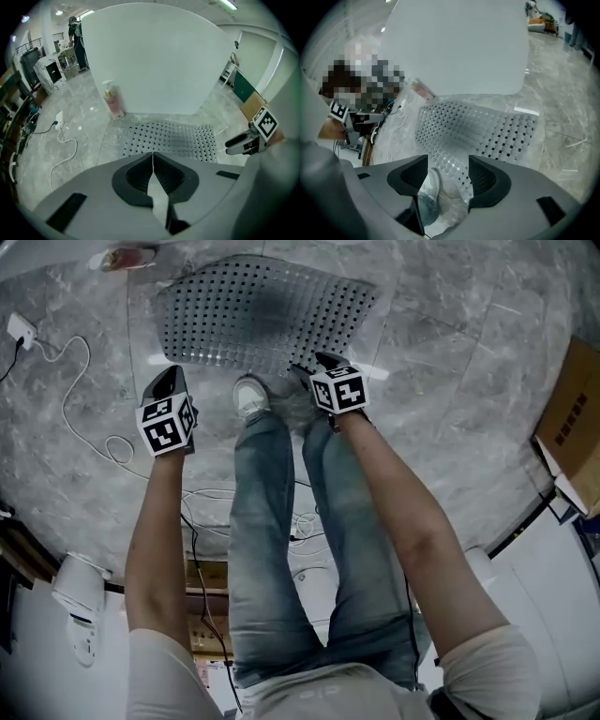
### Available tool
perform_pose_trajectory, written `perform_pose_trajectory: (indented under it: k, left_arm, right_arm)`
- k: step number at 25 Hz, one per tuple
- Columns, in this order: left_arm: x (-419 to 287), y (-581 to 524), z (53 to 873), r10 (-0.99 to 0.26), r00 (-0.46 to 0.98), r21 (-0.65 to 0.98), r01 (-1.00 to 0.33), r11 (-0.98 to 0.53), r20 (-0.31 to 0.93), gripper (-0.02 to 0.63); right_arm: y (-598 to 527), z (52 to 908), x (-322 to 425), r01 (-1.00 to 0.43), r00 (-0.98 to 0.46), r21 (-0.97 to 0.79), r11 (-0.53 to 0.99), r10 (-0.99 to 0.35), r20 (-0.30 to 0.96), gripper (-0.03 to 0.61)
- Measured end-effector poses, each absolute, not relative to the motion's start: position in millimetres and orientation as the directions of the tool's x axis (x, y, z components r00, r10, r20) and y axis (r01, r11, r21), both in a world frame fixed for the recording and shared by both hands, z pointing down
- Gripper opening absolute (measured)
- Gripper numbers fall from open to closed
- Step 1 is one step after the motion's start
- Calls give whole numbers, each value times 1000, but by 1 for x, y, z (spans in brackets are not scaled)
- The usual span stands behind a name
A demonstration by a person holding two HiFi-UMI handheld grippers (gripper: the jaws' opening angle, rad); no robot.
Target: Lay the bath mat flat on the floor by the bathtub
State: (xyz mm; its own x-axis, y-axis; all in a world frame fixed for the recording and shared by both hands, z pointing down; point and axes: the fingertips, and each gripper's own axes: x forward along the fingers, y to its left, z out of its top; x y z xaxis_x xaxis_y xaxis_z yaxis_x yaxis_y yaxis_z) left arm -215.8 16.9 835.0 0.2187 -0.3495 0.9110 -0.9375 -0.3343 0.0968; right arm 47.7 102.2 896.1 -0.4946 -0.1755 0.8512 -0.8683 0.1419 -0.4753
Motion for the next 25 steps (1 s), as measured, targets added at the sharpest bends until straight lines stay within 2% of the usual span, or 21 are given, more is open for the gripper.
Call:
perform_pose_trajectory:
  k: [6,10,13,19,25]
  left_arm:
    - [-161,52,825,-321,284,196,-940,-280,904,18]
    - [-127,90,840,-265,302,233,-936,-263,916,17]
    - [-114,113,858,-232,307,250,-937,-243,923,17]
    - [-110,129,897,-231,311,274,-945,-180,922,17]
    - [-128,124,927,-245,295,266,-953,-145,923,17]
  right_arm:
    - [105,908,134,-901,-399,-428,-71,-255,881,281]
    - [107,928,201,-930,-288,-336,-151,-273,918,216]
    - [105,949,234,-921,-249,-317,-226,-283,926,194]
    - [93,1011,252,-902,-277,-339,-269,-242,930,193]
    - [90,1065,244,-844,-312,-384,-374,-240,919,232]
